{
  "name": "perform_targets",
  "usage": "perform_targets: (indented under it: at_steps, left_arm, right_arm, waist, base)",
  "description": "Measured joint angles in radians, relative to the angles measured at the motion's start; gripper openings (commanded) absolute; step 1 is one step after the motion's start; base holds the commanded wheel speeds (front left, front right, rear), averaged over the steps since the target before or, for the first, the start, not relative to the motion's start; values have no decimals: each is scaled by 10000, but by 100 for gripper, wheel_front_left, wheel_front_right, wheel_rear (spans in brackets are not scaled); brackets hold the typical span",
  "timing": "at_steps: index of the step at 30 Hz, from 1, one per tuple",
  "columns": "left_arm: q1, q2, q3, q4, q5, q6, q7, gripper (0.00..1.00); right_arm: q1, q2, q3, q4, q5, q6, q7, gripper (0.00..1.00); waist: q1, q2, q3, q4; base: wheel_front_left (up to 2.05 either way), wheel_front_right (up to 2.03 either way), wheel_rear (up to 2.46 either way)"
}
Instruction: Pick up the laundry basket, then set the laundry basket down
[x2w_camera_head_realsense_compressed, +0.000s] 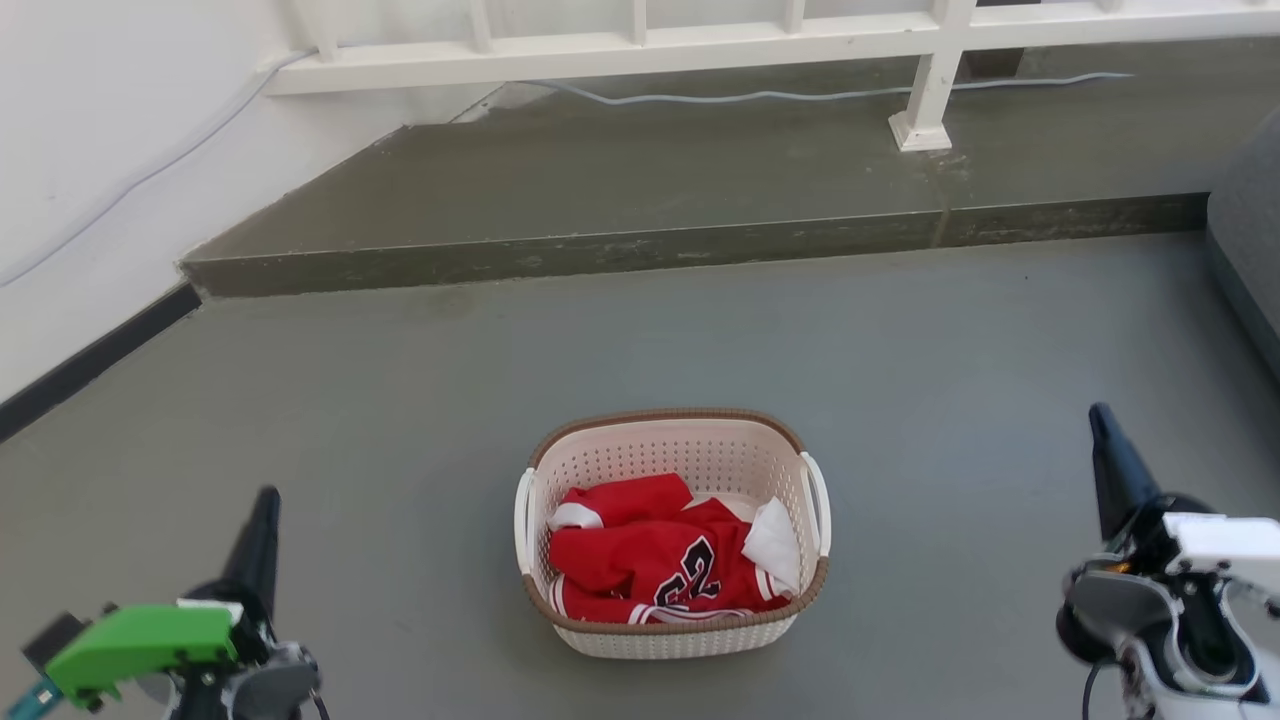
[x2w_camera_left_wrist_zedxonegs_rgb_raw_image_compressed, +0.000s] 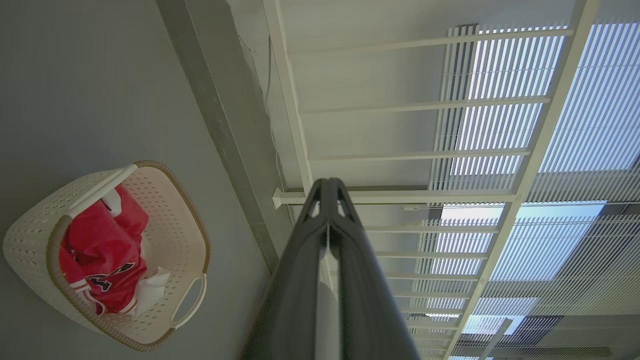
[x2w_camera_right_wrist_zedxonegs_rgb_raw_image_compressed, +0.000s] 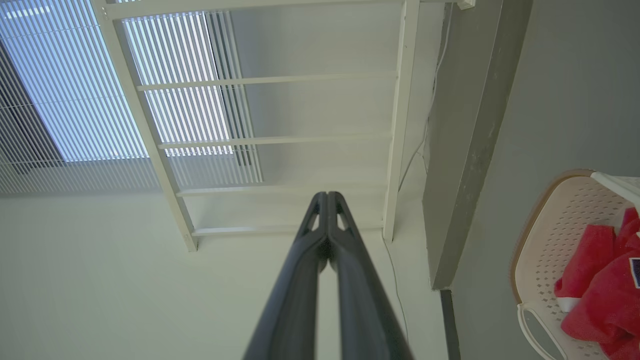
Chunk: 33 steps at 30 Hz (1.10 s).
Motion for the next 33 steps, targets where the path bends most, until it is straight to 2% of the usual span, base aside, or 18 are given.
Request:
perform_targets:
  at_steps: [1,2,20,33]
  left_arm:
    - [35,-29,-8,86,2,4,2,0]
    - [123,-77,-23,188,2,4,2,100]
    - [316,-161,-150,155,157,10,-211,100]
    - [164,228,-545,-173,1488,10,-838,100]
  right_arm:
    - [49,23,0,73,-2,0,0,0]
    - [142,79,4,192,-2,-8,0,100]
    - [412,61,56,178,-401,-10,-389,100]
    - [379,-303,322,71,-1651,-10,-872,100]
  waist:
    - [0,0,0,0]
    - [0,0,1,0]
    - [0,0,-1,-6]
    - [0,0,-13,1]
  base:
    - [0,0,0]
    - [0,0,0]
    - [0,0,0]
    - [0,0,0]
